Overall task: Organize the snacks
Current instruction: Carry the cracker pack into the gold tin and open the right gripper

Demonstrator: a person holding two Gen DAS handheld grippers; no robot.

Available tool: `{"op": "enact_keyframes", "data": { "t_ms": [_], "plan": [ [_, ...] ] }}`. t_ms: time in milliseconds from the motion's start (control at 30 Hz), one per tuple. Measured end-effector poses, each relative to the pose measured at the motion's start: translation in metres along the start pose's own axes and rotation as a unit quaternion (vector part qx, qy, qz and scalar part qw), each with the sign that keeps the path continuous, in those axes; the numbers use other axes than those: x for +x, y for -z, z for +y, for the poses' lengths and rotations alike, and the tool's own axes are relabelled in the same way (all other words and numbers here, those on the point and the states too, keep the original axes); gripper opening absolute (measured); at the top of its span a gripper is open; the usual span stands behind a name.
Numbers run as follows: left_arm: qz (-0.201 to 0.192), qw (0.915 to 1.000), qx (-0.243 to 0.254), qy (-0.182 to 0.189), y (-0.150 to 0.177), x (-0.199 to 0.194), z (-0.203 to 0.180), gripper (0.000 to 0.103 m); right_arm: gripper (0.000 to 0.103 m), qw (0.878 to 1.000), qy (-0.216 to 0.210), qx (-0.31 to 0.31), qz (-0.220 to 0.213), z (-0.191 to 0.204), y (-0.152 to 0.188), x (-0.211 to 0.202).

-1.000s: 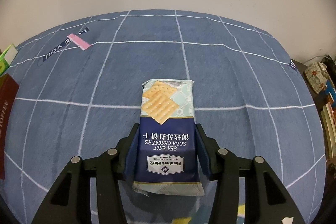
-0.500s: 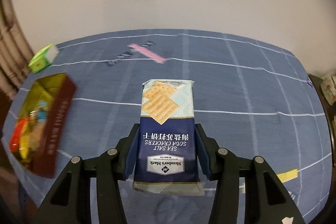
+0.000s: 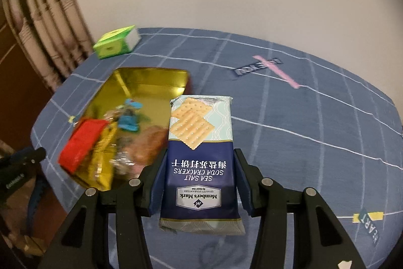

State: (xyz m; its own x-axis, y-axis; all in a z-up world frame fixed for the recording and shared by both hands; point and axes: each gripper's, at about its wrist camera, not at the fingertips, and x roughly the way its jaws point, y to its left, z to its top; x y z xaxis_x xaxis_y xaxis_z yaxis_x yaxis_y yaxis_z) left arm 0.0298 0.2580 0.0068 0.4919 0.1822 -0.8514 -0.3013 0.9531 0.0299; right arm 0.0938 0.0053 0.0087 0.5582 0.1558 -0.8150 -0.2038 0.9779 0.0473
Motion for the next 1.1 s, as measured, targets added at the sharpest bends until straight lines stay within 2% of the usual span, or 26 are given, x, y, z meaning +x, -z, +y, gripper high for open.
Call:
{"op": "enact_keyframes", "data": {
  "t_ms": [233,500,767,1100],
  "plan": [
    [0.003,1.0000,-0.006,-0.005,0.004,0.001,0.006,0.048,0.046,0.999,0.007,-0.030,0.010,0.039,-0.005,0.014],
    [0.012,0.9997,-0.019,0.005,0.007,0.004,0.014,0.048,0.046,0.998,0.027,-0.051,0.025,0.063,-0.005,0.032],
    [0.010,0.9996,-0.026,0.006,0.008,0.004,0.018,0.048,0.046,0.997,0.028,-0.049,0.043,0.075,0.001,0.048],
    [0.006,0.9996,-0.028,0.005,0.009,0.002,0.019,0.049,0.046,0.998,0.020,-0.042,0.042,0.090,0.005,0.055]
  ]
}}
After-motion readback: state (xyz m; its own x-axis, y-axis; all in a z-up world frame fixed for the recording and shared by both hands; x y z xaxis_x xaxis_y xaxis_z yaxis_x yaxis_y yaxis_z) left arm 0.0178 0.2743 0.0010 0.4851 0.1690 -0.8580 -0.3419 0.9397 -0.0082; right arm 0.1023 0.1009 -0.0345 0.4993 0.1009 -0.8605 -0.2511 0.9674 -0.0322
